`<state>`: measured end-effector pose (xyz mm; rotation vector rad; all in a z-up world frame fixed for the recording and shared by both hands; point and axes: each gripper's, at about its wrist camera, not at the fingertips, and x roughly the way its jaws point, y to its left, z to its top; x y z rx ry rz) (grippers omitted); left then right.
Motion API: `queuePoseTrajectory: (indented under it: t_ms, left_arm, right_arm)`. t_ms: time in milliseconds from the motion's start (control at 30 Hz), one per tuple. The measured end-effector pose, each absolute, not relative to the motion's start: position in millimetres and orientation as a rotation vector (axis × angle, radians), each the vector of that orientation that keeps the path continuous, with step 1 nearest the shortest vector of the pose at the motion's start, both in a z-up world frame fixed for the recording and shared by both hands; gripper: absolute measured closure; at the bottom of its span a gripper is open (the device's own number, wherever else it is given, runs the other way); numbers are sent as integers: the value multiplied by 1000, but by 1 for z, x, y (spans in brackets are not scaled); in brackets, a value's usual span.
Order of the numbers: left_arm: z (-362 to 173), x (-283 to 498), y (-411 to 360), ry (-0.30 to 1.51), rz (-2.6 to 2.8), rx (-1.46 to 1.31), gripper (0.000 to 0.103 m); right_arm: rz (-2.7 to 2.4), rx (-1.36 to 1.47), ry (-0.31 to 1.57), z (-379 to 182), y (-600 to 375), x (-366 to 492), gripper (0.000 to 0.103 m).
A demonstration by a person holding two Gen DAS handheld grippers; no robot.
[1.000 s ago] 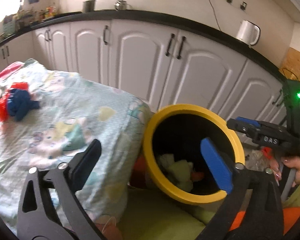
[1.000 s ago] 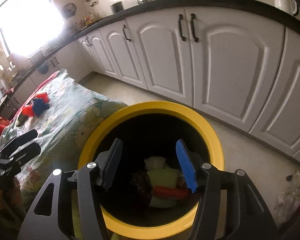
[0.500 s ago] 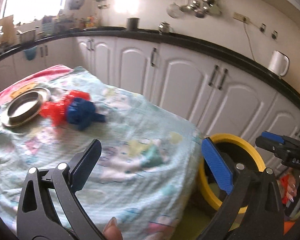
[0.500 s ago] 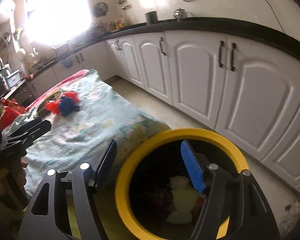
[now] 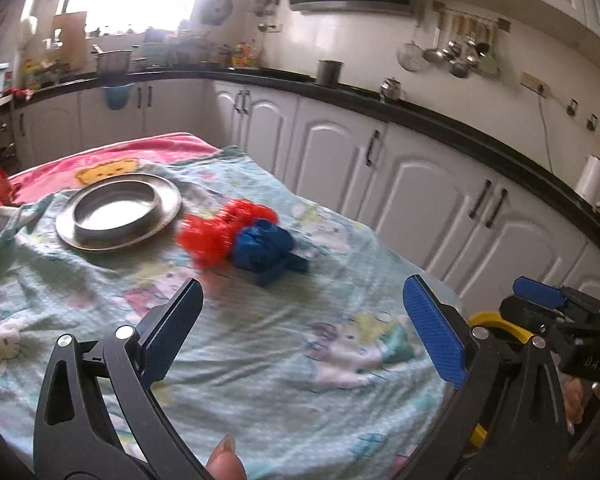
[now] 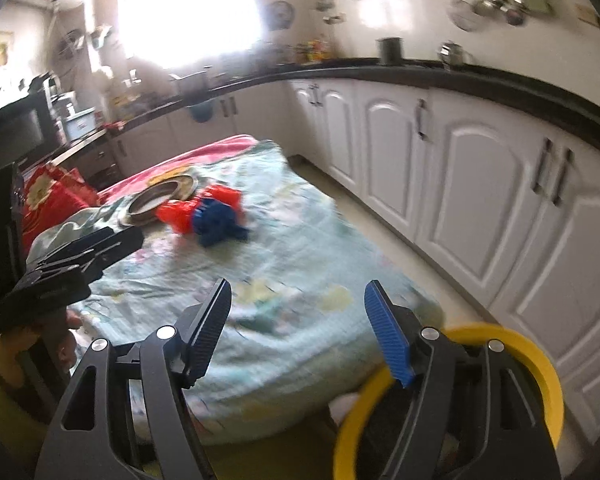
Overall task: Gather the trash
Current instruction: 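Move both open tools back toward the red and blue plastic bags, then grasp the red plastic bag with the left tool while the right tool grasps the blue bag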
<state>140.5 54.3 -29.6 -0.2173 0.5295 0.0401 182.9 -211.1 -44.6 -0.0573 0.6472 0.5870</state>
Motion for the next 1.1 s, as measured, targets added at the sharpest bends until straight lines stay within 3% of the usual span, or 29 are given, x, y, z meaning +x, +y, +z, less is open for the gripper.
queuePoseTrajectory:
  t_ms: [467,700,967,1100]
  left_arm:
    - [-40,164,140,542,135,-336,11]
    - [-50,189,158,588,97,-391,34]
    - [-63,218,164,643,65,-422,44]
    - [-72,233,163,673,56,-435,47]
  right_arm:
    - [731,-154,691,-66,-95,245,37]
    - [773,-216,743,-89,-48,276,44]
    - [748,-216,838,-121,-26,306,46]
    - [781,-191,879,-127,-22,311,76]
